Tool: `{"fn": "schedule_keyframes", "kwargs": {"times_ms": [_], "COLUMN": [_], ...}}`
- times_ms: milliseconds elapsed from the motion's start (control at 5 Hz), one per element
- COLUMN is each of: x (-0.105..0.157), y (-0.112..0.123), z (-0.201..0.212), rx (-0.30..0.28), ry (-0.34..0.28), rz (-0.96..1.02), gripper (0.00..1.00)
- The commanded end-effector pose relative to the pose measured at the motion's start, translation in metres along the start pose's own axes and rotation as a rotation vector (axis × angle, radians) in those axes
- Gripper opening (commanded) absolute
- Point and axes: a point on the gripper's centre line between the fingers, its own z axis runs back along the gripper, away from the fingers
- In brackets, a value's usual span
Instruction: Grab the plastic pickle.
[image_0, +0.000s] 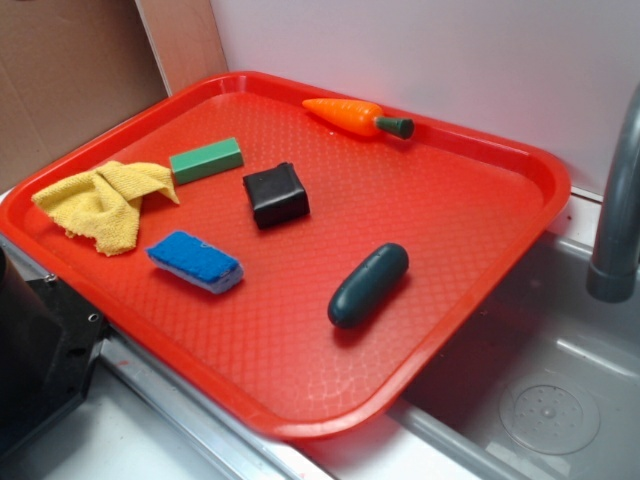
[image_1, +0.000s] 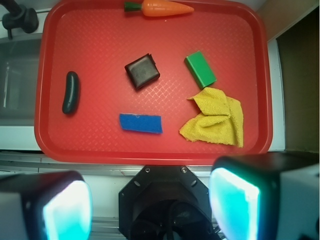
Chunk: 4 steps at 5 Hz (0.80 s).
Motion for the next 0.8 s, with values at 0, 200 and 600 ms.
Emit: {"fn": "schedule_keyframes", "kwargs": {"times_ms": [0,200,600], "x": [0.000,0.009,0.029], "y": [0.000,-0.004,-0.037], "z": [0.000,-0.005,-0.030], "rx": [0.000,-0.012,-0.014], "ry": [0.000,-0.013,0.020], "rz": [0.000,-0.076,-0.015], "gripper": [1.00,1.00,1.00]}}
